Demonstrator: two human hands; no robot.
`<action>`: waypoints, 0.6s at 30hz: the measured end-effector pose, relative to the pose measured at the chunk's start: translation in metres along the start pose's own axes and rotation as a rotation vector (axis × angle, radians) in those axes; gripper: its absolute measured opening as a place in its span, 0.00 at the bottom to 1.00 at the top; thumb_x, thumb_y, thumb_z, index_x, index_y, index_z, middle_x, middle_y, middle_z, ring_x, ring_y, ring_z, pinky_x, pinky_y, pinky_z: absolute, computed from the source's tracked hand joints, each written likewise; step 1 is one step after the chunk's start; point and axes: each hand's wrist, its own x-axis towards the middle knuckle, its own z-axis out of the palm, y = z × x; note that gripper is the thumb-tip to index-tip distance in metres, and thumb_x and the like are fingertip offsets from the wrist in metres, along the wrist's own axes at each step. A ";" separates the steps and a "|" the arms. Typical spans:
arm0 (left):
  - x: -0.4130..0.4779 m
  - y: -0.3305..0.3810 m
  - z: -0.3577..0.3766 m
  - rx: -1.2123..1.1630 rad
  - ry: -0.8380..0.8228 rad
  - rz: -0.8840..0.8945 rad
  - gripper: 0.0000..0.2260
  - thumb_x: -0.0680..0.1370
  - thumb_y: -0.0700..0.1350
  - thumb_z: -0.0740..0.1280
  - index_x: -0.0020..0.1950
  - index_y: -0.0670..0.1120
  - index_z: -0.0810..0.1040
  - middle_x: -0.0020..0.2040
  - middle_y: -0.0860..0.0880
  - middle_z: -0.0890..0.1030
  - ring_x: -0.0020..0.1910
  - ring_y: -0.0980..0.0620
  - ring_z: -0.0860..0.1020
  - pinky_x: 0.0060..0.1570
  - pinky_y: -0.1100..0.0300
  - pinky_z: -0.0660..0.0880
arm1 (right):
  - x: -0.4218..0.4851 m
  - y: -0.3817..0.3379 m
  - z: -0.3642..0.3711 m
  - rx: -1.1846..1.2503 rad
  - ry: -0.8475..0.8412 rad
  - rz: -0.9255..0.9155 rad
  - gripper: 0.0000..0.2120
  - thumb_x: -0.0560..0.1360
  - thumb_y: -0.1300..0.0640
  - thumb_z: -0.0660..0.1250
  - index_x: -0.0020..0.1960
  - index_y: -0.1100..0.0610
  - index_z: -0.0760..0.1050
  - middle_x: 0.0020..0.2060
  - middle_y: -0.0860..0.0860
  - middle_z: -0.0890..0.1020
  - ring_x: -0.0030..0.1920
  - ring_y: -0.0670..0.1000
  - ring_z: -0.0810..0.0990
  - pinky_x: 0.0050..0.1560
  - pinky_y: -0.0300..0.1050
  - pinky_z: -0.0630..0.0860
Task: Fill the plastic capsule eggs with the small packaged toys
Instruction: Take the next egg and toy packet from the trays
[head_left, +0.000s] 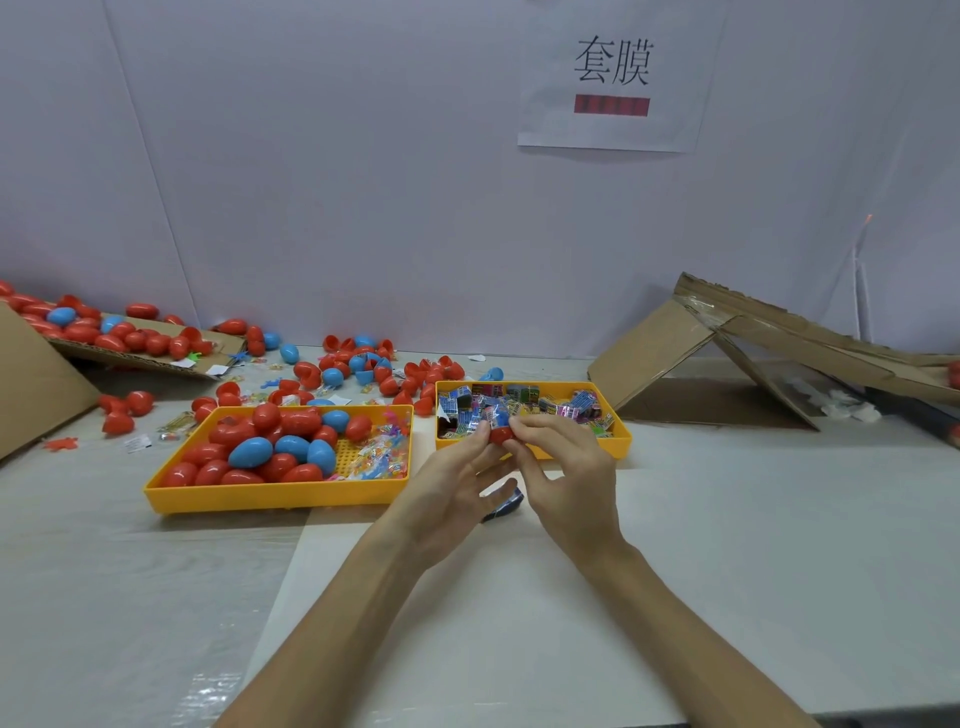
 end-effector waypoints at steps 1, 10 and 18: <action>0.000 0.000 0.000 -0.004 0.002 -0.005 0.14 0.81 0.54 0.65 0.57 0.47 0.86 0.59 0.46 0.84 0.58 0.52 0.83 0.60 0.54 0.74 | 0.000 0.000 0.000 0.010 0.001 0.003 0.10 0.73 0.63 0.75 0.54 0.61 0.85 0.50 0.52 0.86 0.53 0.50 0.83 0.56 0.48 0.79; 0.000 0.003 0.003 0.102 0.040 0.058 0.19 0.76 0.56 0.68 0.64 0.49 0.80 0.61 0.47 0.84 0.58 0.52 0.82 0.59 0.54 0.74 | 0.004 -0.004 -0.002 0.144 -0.055 0.093 0.16 0.76 0.62 0.73 0.63 0.58 0.80 0.52 0.48 0.85 0.52 0.45 0.83 0.56 0.38 0.78; 0.005 0.002 0.000 0.245 0.108 0.082 0.14 0.82 0.55 0.64 0.52 0.45 0.78 0.39 0.48 0.80 0.37 0.53 0.75 0.48 0.55 0.72 | 0.015 0.007 -0.007 0.696 -0.281 0.721 0.11 0.78 0.57 0.70 0.59 0.55 0.83 0.54 0.49 0.86 0.55 0.52 0.84 0.56 0.57 0.81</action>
